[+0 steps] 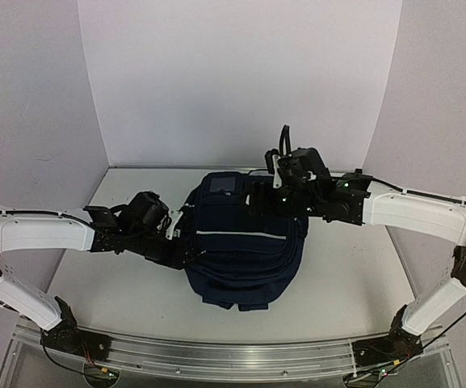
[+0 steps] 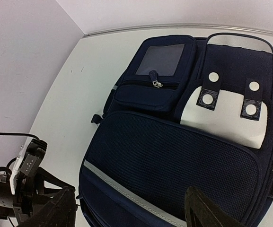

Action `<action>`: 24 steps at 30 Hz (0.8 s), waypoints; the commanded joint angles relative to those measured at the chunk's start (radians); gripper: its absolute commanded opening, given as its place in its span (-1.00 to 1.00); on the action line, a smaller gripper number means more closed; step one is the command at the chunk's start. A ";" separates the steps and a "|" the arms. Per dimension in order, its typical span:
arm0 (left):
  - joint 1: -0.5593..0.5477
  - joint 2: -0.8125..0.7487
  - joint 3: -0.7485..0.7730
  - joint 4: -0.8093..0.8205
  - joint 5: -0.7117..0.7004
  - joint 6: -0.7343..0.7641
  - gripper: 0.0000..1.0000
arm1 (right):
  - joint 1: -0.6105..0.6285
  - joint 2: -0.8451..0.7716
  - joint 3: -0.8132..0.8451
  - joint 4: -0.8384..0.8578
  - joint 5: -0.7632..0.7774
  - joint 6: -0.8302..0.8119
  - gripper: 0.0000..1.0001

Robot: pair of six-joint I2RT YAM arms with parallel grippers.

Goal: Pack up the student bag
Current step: Adjust the student bag at the center of the board.

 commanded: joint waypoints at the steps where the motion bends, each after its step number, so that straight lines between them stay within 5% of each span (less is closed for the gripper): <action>1: -0.011 0.008 0.057 0.020 -0.038 0.052 -0.23 | 0.014 0.005 0.033 -0.001 0.022 0.013 0.51; 14: -0.019 0.071 0.082 0.024 -0.051 0.086 -0.48 | 0.018 0.003 0.019 0.000 0.011 0.016 0.49; 24: -0.036 0.036 0.077 0.040 -0.017 0.075 -0.99 | 0.064 -0.014 0.000 0.000 0.018 0.066 0.40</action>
